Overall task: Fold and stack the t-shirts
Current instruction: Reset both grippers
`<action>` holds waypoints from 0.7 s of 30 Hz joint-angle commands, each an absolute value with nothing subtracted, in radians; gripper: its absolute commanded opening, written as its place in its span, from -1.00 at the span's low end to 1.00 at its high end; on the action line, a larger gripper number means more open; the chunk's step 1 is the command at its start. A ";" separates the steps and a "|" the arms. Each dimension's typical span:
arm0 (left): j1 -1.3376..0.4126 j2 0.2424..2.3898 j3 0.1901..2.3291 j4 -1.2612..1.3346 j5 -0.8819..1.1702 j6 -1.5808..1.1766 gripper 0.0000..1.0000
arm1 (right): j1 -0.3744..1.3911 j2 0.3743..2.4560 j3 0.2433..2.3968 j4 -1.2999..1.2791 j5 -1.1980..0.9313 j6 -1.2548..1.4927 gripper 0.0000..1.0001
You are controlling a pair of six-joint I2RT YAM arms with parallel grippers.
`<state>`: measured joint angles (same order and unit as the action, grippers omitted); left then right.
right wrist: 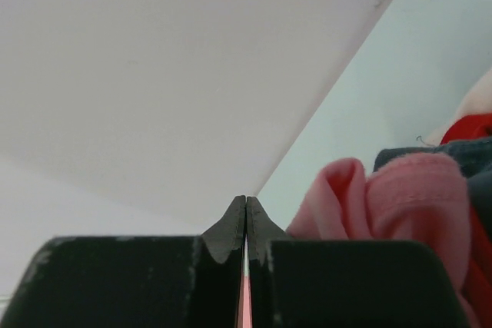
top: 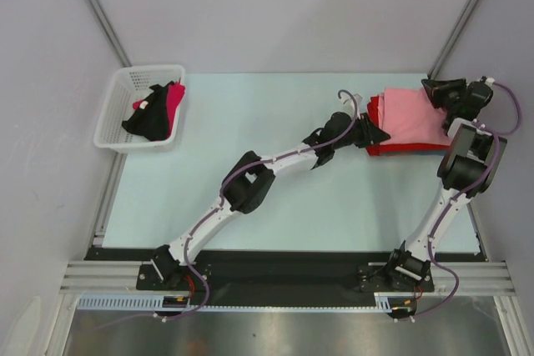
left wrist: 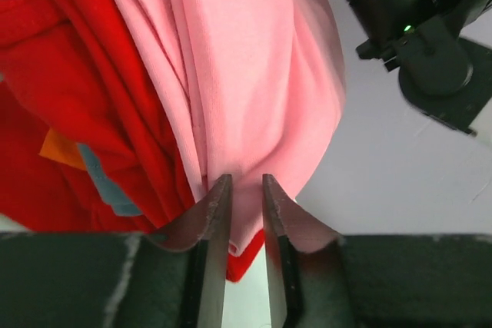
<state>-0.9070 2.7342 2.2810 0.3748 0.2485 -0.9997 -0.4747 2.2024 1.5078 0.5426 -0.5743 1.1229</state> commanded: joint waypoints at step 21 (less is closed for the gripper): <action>-0.686 1.706 1.204 0.153 0.144 -0.692 0.10 | -0.226 1.383 0.947 0.181 -0.543 0.823 -0.93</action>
